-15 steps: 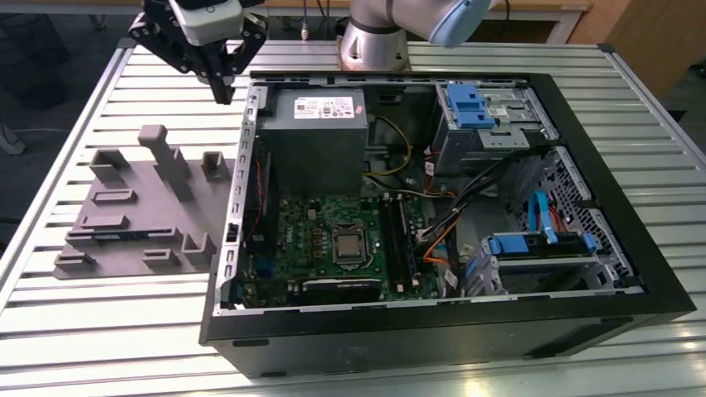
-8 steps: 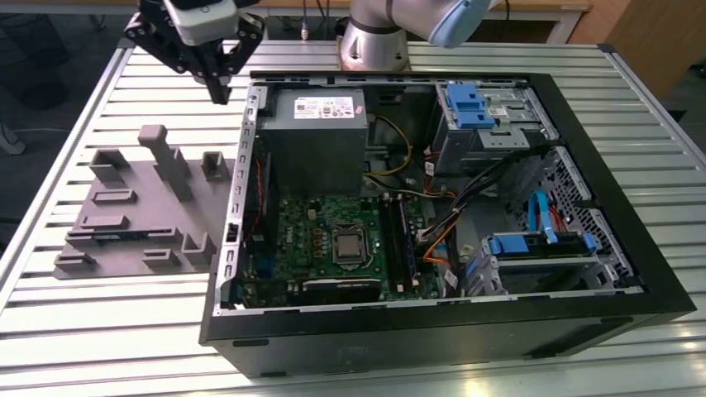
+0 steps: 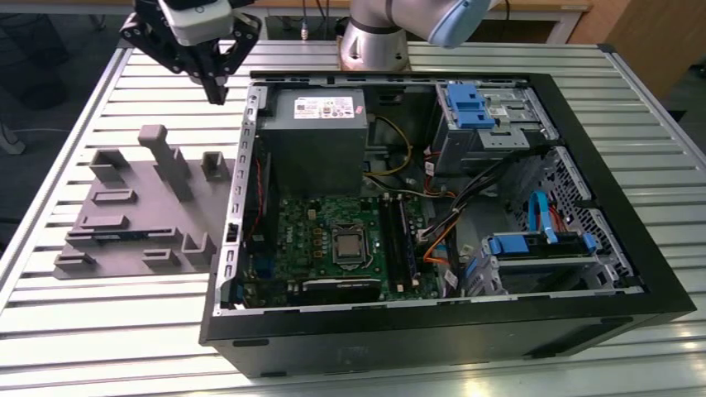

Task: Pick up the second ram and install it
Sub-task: 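Reach for the second ram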

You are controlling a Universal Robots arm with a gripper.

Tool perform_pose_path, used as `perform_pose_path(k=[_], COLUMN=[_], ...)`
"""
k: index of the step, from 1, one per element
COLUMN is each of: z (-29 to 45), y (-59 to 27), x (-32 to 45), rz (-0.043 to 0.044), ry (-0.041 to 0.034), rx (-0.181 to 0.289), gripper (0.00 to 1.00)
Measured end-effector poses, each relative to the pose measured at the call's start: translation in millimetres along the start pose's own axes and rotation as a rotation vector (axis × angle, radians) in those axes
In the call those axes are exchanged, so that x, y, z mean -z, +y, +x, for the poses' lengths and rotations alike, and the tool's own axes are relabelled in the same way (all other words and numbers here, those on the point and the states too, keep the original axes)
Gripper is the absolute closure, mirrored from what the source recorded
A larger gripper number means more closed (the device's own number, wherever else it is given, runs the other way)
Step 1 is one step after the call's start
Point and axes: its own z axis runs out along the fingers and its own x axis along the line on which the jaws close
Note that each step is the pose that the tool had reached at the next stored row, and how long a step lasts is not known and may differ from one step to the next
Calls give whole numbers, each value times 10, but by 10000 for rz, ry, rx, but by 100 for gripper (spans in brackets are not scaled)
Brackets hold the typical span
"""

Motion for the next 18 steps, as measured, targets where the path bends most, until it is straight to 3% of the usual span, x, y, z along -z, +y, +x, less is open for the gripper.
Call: perform_pose_path(k=[18], z=[57], y=[-4], x=[-1], rz=[0], ry=[-1], rx=[0], gripper=[89])
